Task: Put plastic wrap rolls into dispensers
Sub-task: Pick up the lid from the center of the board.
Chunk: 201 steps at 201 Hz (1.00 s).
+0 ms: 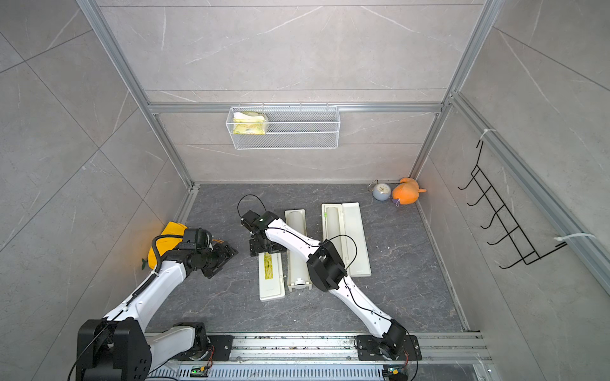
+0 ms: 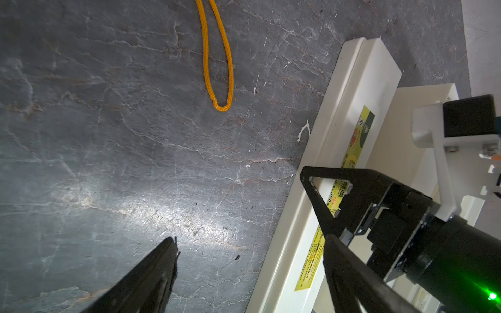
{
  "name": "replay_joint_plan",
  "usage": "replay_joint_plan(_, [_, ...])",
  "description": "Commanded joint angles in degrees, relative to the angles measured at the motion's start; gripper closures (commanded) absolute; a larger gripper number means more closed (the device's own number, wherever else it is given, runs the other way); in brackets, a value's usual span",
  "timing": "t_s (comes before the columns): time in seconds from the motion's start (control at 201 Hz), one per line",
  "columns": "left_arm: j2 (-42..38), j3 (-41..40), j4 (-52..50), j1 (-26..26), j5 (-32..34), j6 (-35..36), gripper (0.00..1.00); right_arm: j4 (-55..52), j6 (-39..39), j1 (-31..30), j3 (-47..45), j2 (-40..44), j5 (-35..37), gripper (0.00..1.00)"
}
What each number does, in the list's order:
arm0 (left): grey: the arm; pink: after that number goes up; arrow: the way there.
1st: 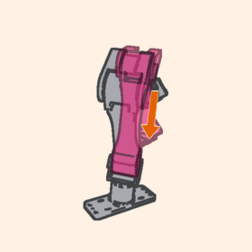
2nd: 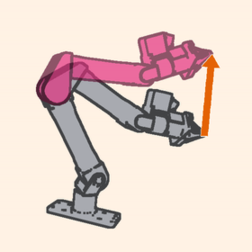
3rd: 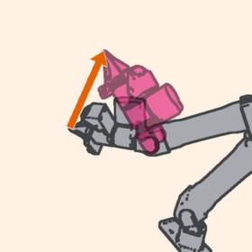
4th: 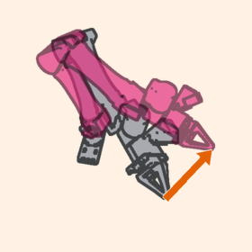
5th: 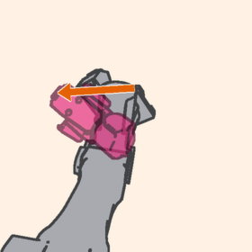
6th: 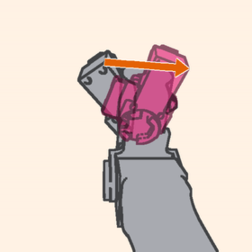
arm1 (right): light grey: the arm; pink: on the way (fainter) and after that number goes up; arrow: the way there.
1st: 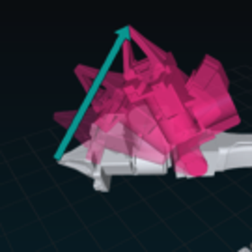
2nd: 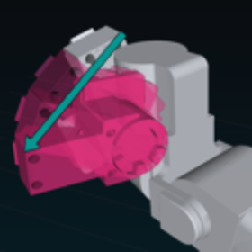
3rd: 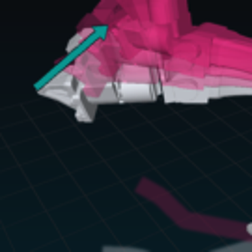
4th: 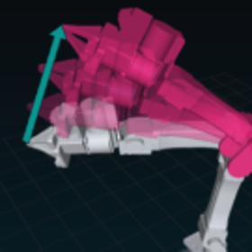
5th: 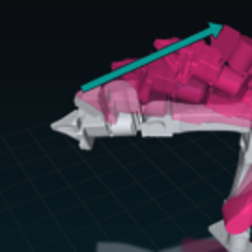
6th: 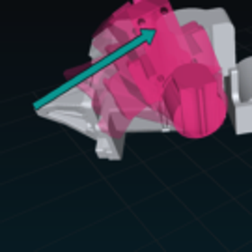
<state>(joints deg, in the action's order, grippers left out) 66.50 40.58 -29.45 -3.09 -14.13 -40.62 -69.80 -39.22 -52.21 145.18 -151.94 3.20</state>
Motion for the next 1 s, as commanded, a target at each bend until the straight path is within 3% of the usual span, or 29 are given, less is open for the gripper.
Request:
replay_joint_plan(0.0, [0.1, -0.7, 1.2, 0.3, -1.4, 1.5, 0.14, -5.1, 1.2, -1.9, 0.5, -1.0, 0.4, 0.00])
replay_joint_plan(0.493, [0.2, -0.8, 1.9, 0.4, -2.2, 1.8, 0.14, -1.0, 0.2, -3.4, -5.2, -0.5, -1.3, 0.01])
replay_joint_plan(0.995, [1.3, 2.1, 2.2, 1.1, -2.4, 3.3, 0.15, 15.0, -1.3, -3.4, -27.8, 27.3, 4.7, 0.09])
